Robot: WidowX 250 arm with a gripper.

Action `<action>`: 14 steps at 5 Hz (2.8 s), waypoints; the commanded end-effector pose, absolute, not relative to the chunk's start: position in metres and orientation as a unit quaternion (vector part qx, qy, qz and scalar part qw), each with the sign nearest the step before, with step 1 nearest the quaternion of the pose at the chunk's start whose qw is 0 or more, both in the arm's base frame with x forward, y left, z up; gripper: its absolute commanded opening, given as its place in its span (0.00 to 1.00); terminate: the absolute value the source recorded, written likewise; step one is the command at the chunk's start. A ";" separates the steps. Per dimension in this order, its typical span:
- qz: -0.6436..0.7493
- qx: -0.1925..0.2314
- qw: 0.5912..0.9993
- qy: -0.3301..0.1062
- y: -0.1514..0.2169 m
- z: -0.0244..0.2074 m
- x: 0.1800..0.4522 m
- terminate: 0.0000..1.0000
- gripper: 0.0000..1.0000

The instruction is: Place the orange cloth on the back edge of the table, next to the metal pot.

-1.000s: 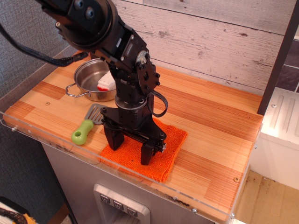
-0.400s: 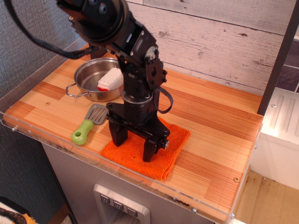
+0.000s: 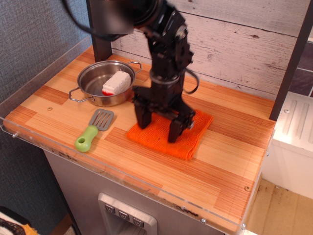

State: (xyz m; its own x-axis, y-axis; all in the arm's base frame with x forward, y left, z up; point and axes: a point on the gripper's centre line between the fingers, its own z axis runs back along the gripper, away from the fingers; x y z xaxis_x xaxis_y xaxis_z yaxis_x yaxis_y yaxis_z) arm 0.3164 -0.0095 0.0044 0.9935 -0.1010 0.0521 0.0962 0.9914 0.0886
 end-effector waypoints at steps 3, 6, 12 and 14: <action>-0.031 0.039 0.999 -0.008 -0.018 -0.014 0.382 0.00 1.00; -0.039 0.035 0.997 -0.052 -0.024 0.028 0.395 0.00 1.00; -0.058 -0.009 0.993 -0.098 -0.009 0.137 0.338 0.00 1.00; -0.056 0.019 0.995 -0.075 0.001 0.114 0.293 0.00 1.00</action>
State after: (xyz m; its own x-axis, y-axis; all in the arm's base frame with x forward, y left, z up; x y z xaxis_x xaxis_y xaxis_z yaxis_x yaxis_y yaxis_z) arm 0.2886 -0.0016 0.0969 0.9893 -0.1120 0.0939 0.1091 0.9934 0.0350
